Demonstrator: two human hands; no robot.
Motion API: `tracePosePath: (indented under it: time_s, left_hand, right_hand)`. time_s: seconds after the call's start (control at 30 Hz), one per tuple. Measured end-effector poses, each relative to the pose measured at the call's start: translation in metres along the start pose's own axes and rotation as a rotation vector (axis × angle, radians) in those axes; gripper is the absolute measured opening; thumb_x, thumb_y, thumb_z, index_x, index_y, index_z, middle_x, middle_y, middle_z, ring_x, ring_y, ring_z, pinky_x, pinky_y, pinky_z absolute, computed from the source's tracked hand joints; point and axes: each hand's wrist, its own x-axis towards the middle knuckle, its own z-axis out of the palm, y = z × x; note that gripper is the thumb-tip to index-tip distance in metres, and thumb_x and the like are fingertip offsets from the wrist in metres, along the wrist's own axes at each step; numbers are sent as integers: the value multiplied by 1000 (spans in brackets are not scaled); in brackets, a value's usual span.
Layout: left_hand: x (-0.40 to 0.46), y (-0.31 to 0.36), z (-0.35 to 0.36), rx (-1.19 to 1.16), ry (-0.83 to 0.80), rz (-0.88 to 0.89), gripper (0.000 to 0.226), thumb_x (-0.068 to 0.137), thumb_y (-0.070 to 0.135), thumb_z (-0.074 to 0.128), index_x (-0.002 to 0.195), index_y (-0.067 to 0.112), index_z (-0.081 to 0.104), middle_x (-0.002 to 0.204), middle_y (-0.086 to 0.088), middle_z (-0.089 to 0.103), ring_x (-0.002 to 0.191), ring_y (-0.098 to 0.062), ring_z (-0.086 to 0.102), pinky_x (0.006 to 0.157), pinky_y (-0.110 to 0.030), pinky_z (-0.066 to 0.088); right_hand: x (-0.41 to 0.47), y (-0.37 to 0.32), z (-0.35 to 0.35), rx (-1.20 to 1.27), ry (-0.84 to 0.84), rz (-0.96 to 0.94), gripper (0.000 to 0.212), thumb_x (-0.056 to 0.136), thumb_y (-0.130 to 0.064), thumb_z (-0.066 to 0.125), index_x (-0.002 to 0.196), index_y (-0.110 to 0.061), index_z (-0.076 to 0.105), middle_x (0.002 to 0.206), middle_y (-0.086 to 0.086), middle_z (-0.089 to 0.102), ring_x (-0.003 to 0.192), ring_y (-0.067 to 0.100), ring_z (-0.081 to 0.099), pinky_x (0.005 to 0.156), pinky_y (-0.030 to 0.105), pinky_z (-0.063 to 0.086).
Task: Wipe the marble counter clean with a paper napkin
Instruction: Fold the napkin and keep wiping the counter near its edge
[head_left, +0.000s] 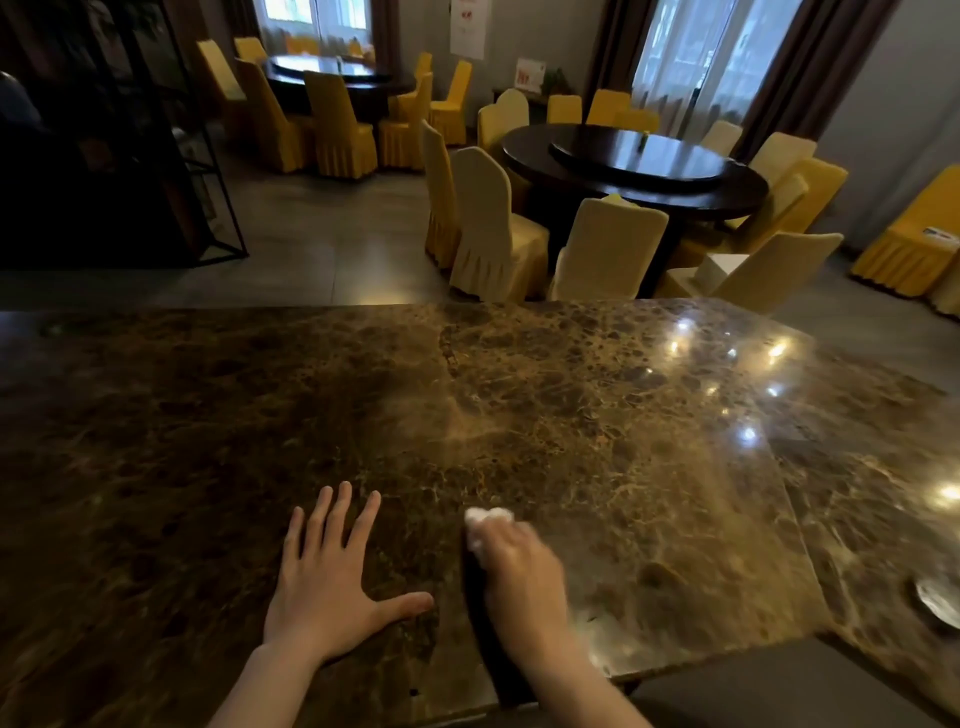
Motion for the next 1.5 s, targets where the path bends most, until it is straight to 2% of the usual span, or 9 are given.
tracePosePath:
  time_s: [0.1, 0.3, 0.57, 0.73, 0.87, 1.0, 1.13, 1.23, 1.5]
  left_hand:
    - [-2, 0, 0, -6, 2, -3, 141, 48, 119, 13, 158, 39, -26, 170, 1, -31, 153, -19, -37, 131, -54, -14]
    - [-5, 1, -6, -3, -18, -6, 143, 48, 119, 11, 160, 38, -23, 171, 0, -31, 154, -20, -36, 131, -54, -14]
    - [-8, 1, -7, -16, -1, 12, 144, 48, 119, 9, 163, 36, -16, 175, -2, -22, 157, -22, -29, 132, -55, -10]
    - [-9, 3, -6, -36, 19, 11, 147, 45, 119, 8, 165, 35, -8, 176, -4, -16, 159, -23, -25, 132, -55, -9]
    - [-15, 4, -7, -22, 25, 5, 144, 50, 118, 10, 166, 33, 0, 177, -4, -5, 161, -23, -14, 133, -53, -5]
    - [-30, 10, -9, -36, 29, -29, 138, 56, 115, 11, 166, 33, 2, 177, -4, -3, 162, -24, -11, 134, -52, -3]
    - [-45, 15, -9, -53, 22, -33, 142, 49, 114, 2, 166, 34, -1, 177, -5, -6, 161, -26, -13, 133, -53, -7]
    - [-50, 15, -10, -50, 17, -47, 132, 59, 111, 19, 166, 35, -2, 177, -6, -8, 161, -27, -15, 133, -54, -7]
    - [-55, 13, -7, -40, -28, -53, 126, 68, 108, 25, 165, 34, -6, 176, -6, -16, 159, -27, -24, 130, -57, -14]
  right_hand:
    - [-11, 3, -5, 15, -71, -192, 37, 88, -23, 72, 123, -28, 62, 116, -12, 68, 98, 12, 62, 67, 28, 55]
    - [11, 42, -28, -78, 52, 222, 29, 84, -1, 72, 107, -18, 75, 101, -2, 73, 92, 23, 64, 69, 34, 52]
    - [-14, 16, -23, 98, -54, 44, 31, 76, -1, 75, 95, -24, 80, 93, -9, 77, 88, 10, 66, 75, 26, 54]
    - [-43, 4, -40, 520, -220, 304, 19, 79, -9, 82, 85, -28, 81, 79, -14, 77, 78, 0, 71, 70, 16, 56]
    - [-54, 0, -68, 883, -231, 560, 21, 81, 1, 80, 83, -20, 81, 82, 5, 79, 78, 17, 74, 70, 24, 58]
    - [-74, -6, -87, 1142, -336, 614, 15, 85, 3, 76, 95, -8, 78, 95, 24, 75, 81, 24, 69, 67, 26, 56]
    - [-104, -8, -79, 1027, -575, 591, 16, 87, 11, 69, 99, 1, 74, 85, 9, 75, 74, 13, 68, 64, 20, 51]
    - [-131, -10, -56, 852, -717, 616, 24, 85, 19, 61, 89, -1, 74, 72, 1, 74, 64, 6, 64, 62, 18, 51]
    - [-181, 6, 0, 320, -694, 730, 16, 77, -10, 68, 71, -23, 74, 70, -6, 75, 70, 3, 69, 58, 14, 50]
